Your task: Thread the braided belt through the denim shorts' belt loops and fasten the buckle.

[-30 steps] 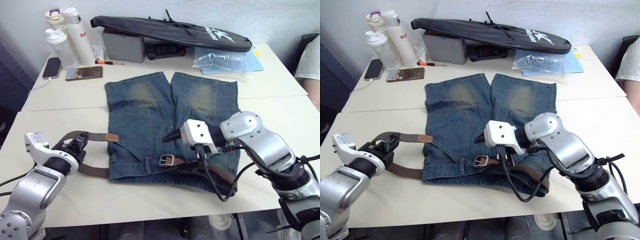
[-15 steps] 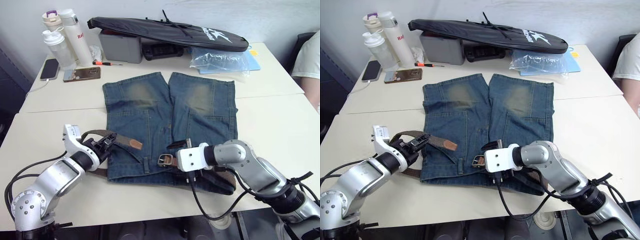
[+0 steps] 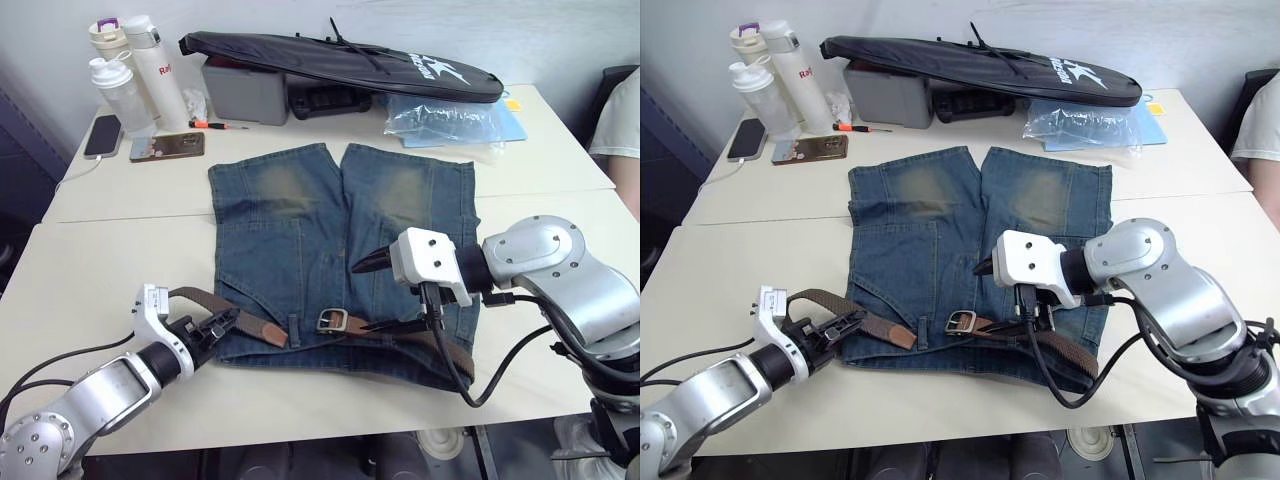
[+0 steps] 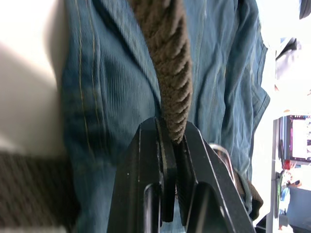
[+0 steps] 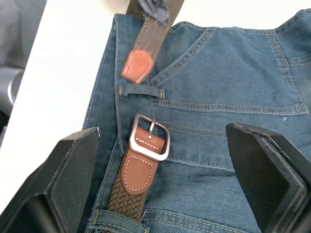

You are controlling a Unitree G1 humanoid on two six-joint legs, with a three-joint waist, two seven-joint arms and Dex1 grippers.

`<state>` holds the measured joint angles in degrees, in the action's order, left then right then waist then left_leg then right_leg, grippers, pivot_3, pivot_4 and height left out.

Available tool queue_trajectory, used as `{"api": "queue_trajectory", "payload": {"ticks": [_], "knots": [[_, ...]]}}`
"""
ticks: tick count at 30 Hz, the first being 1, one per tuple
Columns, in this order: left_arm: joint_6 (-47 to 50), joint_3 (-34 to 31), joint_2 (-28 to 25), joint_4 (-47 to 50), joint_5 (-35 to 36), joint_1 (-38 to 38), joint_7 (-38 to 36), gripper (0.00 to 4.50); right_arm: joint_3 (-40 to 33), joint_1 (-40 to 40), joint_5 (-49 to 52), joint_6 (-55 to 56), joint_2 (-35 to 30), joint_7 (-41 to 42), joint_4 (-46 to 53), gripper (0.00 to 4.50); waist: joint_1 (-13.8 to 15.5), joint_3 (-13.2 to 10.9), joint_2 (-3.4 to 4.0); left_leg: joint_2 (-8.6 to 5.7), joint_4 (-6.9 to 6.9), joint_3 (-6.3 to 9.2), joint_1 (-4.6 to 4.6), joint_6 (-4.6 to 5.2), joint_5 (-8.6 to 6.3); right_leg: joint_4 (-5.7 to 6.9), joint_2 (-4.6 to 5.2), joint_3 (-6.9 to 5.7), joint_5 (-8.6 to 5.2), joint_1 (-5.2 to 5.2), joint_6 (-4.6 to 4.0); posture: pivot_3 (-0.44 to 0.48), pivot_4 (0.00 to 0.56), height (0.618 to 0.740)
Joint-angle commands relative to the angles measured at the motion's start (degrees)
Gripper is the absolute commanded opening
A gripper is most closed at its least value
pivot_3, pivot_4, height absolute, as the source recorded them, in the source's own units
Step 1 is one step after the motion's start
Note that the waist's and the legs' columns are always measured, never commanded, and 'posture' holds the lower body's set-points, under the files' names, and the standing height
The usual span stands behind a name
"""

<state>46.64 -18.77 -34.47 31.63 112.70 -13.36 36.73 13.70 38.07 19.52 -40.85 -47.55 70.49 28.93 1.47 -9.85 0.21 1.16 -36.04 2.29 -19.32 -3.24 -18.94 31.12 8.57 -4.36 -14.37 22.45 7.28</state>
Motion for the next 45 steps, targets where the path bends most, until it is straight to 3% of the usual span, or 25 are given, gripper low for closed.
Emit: {"api": "queue_trajectory", "payload": {"ticks": [1,7,23,32,45], "knots": [[-5.3,2.2,1.1,4.1,0.3,-0.8,2.9,0.0,0.9,3.1,-1.6,3.2,0.2,0.1,-3.8,4.44,0.0,0.0,0.0,0.0,-0.02,-0.02,0.0,0.0,-0.01,-0.03,0.0,0.01,0.0,0.0,0.0,0.0,0.15,0.74],[-13.6,4.1,3.8,6.9,-0.5,-1.5,8.3,0.0,2.9,5.0,-3.1,5.2,1.5,-0.6,-5.9,4.44,0.0,0.0,0.0,0.0,-0.01,-0.04,0.01,-0.01,0.0,-0.04,-0.01,0.03,0.01,0.0,0.01,0.0,0.15,0.74],[-18.0,13.0,7.5,10.8,-15.5,-2.9,7.0,0.0,4.6,8.7,-5.9,9.6,2.9,1.2,-11.2,4.44,0.0,0.0,0.06,-0.01,-0.06,-0.11,0.02,0.01,-0.04,-0.02,-0.04,0.1,0.03,0.0,0.03,0.0,0.15,0.74],[-19.8,18.8,16.3,9.3,-24.2,-0.2,7.3,0.0,6.3,11.2,-6.7,10.6,3.1,4.2,-13.9,4.44,0.1,0.0,0.08,-0.02,-0.09,-0.12,0.01,0.02,-0.03,-0.02,-0.05,0.12,0.1,-0.01,0.16,0.0,0.15,0.74],[-19.8,23.2,21.9,11.1,-28.9,-2.1,10.2,0.0,8.7,15.6,-8.4,13.7,5.0,8.1,-18.8,4.44,0.0,0.1,0.1,-0.02,-0.13,-0.12,0.01,0.02,-0.03,0.0,-0.05,0.12,0.12,-0.01,0.18,0.0,0.15,0.74]]}}
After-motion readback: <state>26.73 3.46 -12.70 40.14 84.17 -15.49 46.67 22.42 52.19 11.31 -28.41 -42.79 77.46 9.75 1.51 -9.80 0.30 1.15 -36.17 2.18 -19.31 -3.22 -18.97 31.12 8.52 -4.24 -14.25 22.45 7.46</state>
